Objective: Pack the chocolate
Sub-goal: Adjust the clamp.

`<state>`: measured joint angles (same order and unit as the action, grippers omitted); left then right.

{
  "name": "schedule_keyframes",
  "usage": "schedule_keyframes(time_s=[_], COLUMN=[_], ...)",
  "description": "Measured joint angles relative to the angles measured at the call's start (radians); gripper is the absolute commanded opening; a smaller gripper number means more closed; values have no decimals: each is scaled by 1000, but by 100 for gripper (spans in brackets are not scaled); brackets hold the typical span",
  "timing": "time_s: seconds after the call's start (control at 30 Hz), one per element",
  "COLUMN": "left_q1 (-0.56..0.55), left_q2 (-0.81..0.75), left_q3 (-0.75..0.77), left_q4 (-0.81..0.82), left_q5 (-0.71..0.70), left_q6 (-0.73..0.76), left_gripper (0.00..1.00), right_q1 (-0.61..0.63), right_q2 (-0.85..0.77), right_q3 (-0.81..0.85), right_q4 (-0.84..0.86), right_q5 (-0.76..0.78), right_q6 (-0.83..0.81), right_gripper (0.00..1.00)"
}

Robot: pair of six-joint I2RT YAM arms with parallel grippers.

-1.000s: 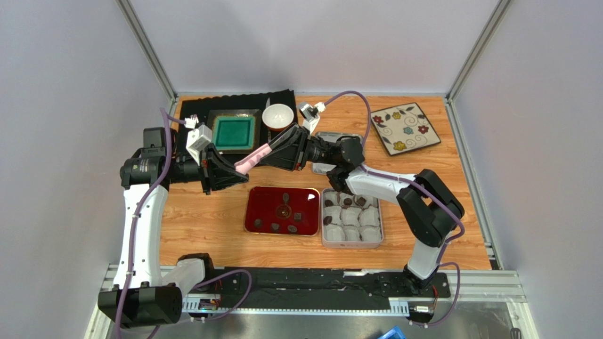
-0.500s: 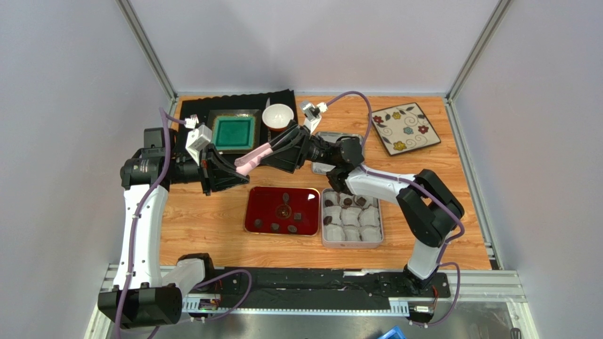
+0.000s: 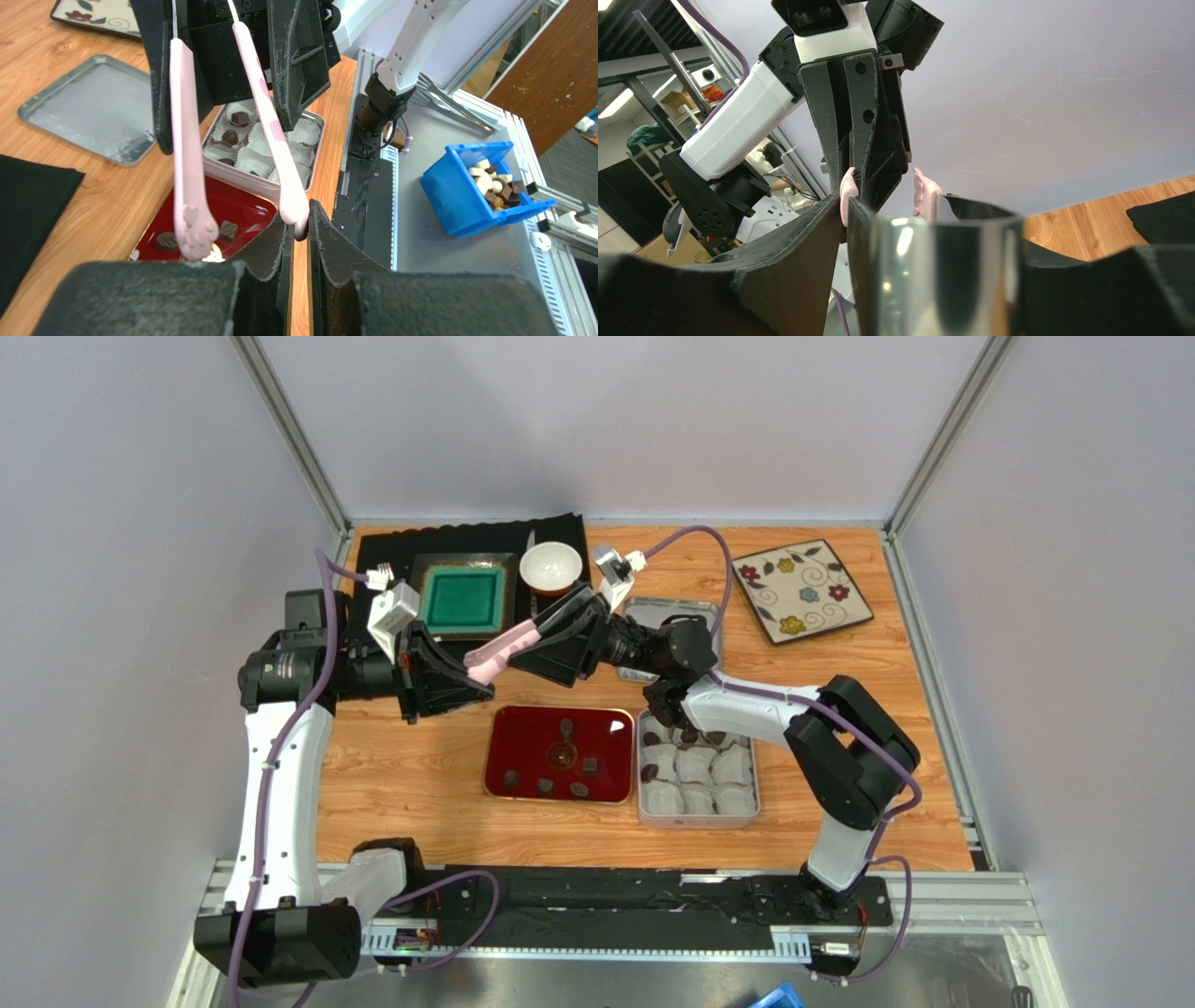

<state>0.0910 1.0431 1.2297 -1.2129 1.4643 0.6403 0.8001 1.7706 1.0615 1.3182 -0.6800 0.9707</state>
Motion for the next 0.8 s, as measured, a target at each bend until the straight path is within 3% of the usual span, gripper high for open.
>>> schedule_keyframes(time_s=[0.27, 0.8], left_q1=[1, 0], left_q2=[-5, -16], left_q3=[0, 0], left_q4=[5, 13], left_q5=[0, 22], left_q6=[0, -8], left_gripper=[8, 8], right_q1=[11, 11], right_q2=[-3, -28], right_q3=[14, 21], right_q4=[0, -13], right_q5=[-3, -18], right_q6=[13, 64], right_gripper=[45, 43])
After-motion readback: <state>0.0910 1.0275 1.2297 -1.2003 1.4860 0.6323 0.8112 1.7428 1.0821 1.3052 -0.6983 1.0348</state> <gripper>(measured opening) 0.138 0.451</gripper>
